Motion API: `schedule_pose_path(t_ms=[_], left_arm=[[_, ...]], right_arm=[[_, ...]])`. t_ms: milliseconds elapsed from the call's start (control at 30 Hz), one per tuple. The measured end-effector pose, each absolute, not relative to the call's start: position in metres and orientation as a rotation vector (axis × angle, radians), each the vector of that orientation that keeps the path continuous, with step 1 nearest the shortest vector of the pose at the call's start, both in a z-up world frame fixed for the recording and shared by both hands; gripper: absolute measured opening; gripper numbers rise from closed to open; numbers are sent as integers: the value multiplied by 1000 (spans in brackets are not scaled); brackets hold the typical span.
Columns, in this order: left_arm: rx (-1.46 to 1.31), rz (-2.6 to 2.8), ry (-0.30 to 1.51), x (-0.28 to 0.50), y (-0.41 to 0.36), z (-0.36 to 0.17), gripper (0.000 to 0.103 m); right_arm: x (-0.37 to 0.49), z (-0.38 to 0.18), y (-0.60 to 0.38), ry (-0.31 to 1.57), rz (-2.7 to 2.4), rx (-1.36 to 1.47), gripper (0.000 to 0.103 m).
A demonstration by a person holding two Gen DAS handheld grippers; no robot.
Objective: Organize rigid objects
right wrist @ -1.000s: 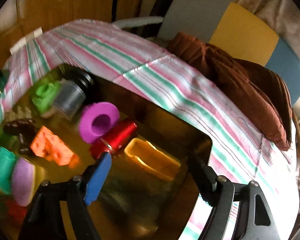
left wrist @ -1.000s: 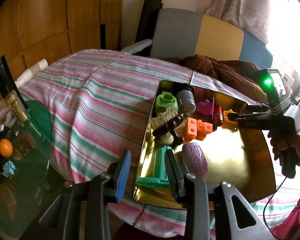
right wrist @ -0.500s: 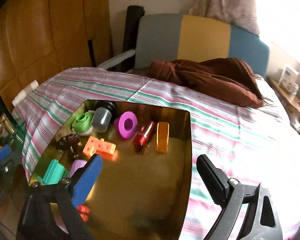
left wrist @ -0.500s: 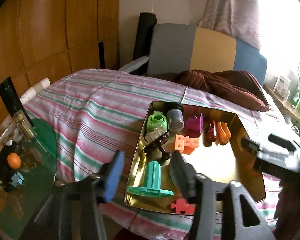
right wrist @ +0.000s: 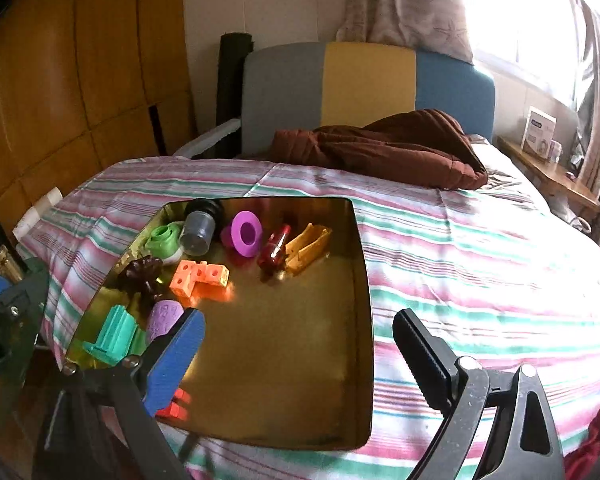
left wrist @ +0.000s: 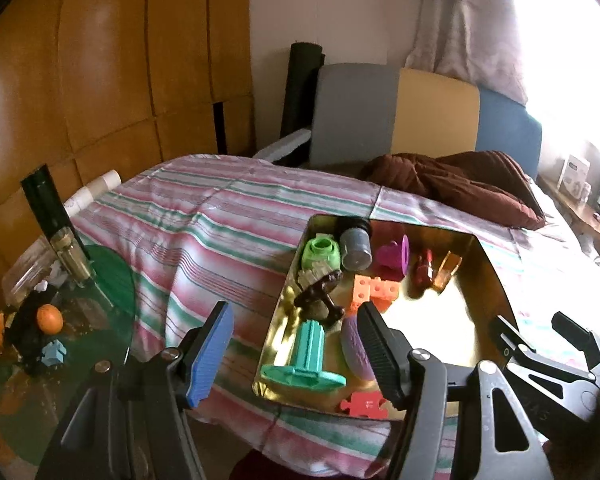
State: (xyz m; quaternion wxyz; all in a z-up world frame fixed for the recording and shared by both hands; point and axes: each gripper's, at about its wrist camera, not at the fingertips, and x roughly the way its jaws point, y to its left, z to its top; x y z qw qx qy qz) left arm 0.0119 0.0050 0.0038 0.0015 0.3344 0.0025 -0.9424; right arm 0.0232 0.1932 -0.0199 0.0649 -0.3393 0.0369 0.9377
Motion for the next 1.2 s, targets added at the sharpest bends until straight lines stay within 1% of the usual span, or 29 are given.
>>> schedule_pose_path(t_ms=[967,1067,1200], left_arm=[[1035,-2975,93,20,-7,5,64],[1018,-2980,85,19,-9,6,58],[1026,-2981,82,17,-10,4,57]], right_arm=[[30,-14,177,65,2862,-1008,96],[29,-16,175,58,2865,-1014,96],[27,-18,172,54,2871,-1026,96]])
